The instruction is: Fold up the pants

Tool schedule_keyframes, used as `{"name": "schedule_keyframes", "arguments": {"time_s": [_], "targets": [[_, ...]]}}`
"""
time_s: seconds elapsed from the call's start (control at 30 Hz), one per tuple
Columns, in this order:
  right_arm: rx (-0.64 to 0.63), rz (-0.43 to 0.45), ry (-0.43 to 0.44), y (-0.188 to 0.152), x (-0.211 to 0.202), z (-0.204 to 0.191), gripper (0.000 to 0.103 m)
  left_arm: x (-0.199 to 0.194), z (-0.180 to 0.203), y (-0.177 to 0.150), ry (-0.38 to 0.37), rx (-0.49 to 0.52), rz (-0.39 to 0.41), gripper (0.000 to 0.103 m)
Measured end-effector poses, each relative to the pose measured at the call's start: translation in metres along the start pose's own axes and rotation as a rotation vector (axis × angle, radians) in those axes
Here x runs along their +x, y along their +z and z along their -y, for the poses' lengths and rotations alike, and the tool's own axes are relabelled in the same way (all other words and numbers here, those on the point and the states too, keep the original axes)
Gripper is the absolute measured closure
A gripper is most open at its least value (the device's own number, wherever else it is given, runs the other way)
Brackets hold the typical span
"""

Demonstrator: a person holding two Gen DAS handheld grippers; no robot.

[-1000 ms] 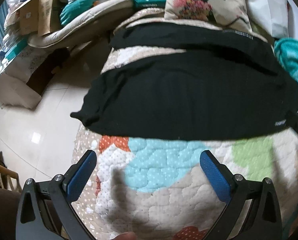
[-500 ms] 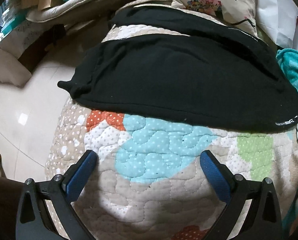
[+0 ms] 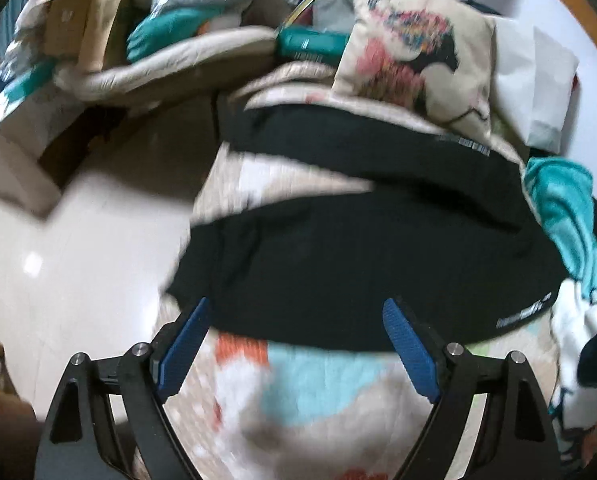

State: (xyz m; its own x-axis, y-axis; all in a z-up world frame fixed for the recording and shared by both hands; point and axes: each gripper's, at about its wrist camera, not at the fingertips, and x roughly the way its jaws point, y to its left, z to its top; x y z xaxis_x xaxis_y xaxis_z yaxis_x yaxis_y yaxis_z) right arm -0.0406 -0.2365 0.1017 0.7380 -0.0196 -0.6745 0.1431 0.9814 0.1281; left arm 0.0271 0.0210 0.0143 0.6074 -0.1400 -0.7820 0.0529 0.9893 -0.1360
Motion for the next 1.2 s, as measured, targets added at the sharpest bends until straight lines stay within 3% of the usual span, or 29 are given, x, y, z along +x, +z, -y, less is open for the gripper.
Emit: {"name": "schedule_keyframes", "arguments": {"time_s": [0.17,0.27,0.5,0.7,0.9,1.1,1.2], "targets": [[-0.142,-0.067,-0.024,0.051,0.014,0.012,0.0,0.015,-0.018,0.054,-0.016,0.01,0.008,0.015],[-0.212,-0.138,-0.002,0.077,0.043,0.02,0.0,0.039,-0.032,0.089,-0.026,-0.001,-0.013,0.015],[-0.243,-0.236,0.034,0.128,0.146,0.035,0.0,0.109,-0.044,0.156,0.023,0.065,-0.042,0.015],[-0.269,-0.287,0.028,0.175,0.239,0.041,0.002,0.187,-0.048,0.215,0.007,0.097,-0.068,0.015],[-0.347,-0.369,0.083,0.201,0.319,0.037,0.003,0.249,-0.037,0.252,-0.043,0.153,-0.093,0.015],[-0.348,-0.479,0.196,0.205,0.37,0.042,0.005,0.293,-0.018,0.256,-0.14,0.289,-0.192,0.015],[-0.357,-0.538,0.218,0.199,0.386,0.044,0.005,0.299,-0.014,0.256,-0.176,0.325,-0.197,0.013]]}}
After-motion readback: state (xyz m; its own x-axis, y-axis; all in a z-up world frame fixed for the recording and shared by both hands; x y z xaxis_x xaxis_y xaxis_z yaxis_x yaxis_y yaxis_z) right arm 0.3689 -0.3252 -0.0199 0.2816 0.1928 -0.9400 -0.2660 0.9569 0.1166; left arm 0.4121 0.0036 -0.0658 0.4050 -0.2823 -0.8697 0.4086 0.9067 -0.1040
